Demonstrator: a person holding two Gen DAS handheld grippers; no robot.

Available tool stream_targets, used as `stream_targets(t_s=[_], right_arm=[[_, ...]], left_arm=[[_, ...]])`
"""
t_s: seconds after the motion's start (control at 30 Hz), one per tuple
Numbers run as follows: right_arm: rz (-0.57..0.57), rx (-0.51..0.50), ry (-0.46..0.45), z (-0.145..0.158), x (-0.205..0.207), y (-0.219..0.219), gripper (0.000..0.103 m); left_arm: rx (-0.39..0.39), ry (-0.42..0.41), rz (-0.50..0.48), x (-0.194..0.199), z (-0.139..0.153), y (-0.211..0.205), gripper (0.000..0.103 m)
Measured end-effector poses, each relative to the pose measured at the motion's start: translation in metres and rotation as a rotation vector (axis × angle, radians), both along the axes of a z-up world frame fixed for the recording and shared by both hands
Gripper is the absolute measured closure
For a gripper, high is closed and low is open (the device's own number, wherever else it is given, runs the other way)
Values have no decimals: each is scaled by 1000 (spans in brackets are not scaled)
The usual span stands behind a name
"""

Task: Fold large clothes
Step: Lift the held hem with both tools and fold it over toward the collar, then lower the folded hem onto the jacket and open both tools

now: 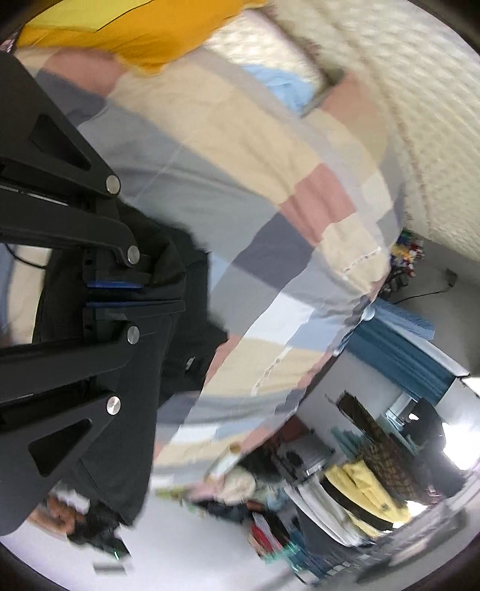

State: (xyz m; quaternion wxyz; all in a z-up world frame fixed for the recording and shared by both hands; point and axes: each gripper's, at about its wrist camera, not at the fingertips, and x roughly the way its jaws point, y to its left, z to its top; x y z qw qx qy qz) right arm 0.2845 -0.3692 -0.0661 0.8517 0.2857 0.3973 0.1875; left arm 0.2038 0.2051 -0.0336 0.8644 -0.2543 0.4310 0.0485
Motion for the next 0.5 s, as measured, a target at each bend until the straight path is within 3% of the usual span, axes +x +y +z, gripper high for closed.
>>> stream_targets(t_s=[0.2,0.5], right_arm=[[-29,-154,60,-22,51,18,100],[8,-346,136,-78,121,49,102]], left_arm=[[201,41,2,57,-20,-21,99],[293,128,20,134,-85,-25,99]])
